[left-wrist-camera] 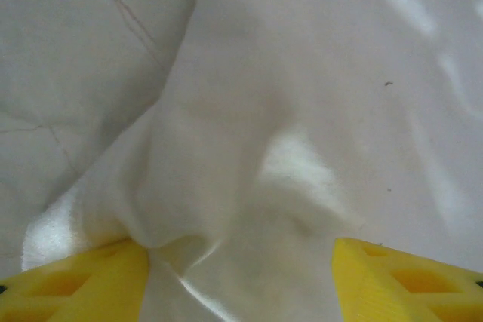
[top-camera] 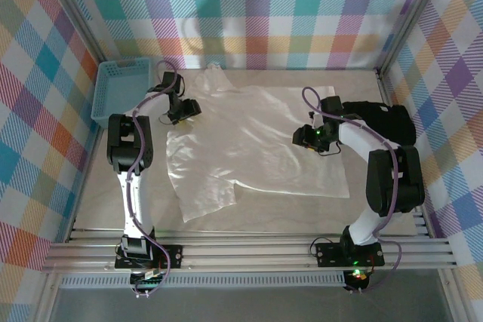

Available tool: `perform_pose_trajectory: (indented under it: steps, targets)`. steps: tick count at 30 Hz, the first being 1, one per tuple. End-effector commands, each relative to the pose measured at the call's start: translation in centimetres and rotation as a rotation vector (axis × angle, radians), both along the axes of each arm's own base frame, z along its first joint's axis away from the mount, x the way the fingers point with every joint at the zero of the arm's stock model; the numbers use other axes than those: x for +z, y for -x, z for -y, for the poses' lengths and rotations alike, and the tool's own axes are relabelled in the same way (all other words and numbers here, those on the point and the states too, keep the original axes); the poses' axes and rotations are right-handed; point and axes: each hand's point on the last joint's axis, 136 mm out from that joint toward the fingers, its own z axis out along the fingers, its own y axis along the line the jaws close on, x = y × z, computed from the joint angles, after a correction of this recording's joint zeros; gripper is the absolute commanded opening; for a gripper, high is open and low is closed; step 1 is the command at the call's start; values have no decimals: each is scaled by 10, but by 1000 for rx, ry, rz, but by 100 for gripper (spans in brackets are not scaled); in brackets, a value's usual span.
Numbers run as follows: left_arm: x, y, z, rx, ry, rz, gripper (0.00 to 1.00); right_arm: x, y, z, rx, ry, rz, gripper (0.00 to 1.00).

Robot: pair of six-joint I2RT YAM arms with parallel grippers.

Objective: Fold the inside-out t-shirt

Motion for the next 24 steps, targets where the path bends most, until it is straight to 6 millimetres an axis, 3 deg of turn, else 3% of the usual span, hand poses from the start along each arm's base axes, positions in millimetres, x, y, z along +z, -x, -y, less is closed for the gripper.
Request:
perform_pose_trajectory:
  steps: [1,6,15,20,24]
  targets:
    - [-9,17,-21,12,-74,-56,65,7,3,4,9,30,25,51]
    - [1,21,-44,45,-139,-38,65,8,1,8,10,56,28,52]
    - [6,-15,-36,21,-96,-11,65,8,4,10,3,65,24,52]
    - [30,-25,-34,14,-93,35,65,8,6,16,-3,98,24,53]
    - [55,-17,-32,17,-68,79,65,9,7,16,-9,94,17,54]
